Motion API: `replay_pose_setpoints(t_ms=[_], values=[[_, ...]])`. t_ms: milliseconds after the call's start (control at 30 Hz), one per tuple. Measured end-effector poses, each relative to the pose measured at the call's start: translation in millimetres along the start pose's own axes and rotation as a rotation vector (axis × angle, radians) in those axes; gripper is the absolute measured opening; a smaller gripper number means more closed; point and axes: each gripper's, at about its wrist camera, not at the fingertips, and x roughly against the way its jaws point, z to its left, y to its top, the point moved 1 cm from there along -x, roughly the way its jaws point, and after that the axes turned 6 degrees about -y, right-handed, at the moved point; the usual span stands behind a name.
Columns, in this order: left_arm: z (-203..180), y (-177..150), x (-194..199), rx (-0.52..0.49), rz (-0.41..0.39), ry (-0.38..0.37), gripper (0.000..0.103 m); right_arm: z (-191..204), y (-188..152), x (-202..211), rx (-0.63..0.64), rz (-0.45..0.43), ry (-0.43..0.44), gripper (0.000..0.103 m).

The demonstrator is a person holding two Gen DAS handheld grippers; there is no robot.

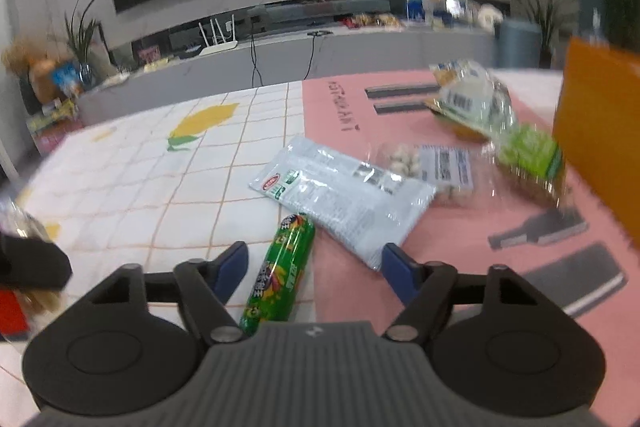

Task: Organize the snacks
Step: 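Grasp the round chocolate pastry pack with the left gripper while the right gripper grasps the green sausage, then carry the green sausage into the orange box and open the right gripper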

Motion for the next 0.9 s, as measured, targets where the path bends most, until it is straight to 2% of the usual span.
replay_pose_setpoints(t_ms=[100,167,200,367,500,600,700,900], values=[[4,1,2,0.026,-0.007,0.002,0.051,6,-3,-5,0.051,0.007,0.008,0.049],[5,1,3,0.029,-0.011,0.009,0.051,12,-4,-5,0.104,0.006,0.003,0.028],[5,1,3,0.030,-0.011,0.012,0.051,13,-5,-6,0.119,0.001,0.004,0.022],[1,1,2,0.025,-0.008,-0.003,0.051,3,-3,-4,0.101,0.012,0.061,0.021],[-4,-1,5,0.003,-0.017,-0.063,0.051,-19,-4,-1,-0.010,0.055,0.225,0.021],[-9,-3,8,-0.004,-0.026,-0.122,0.051,-34,-6,7,-0.002,0.052,0.240,0.021],[-14,-5,8,-0.016,-0.039,-0.151,0.051,-49,-6,18,0.017,0.045,0.263,0.021],[-22,-13,-2,-0.020,-0.005,-0.215,0.051,-82,8,41,0.007,0.024,0.293,0.021]])
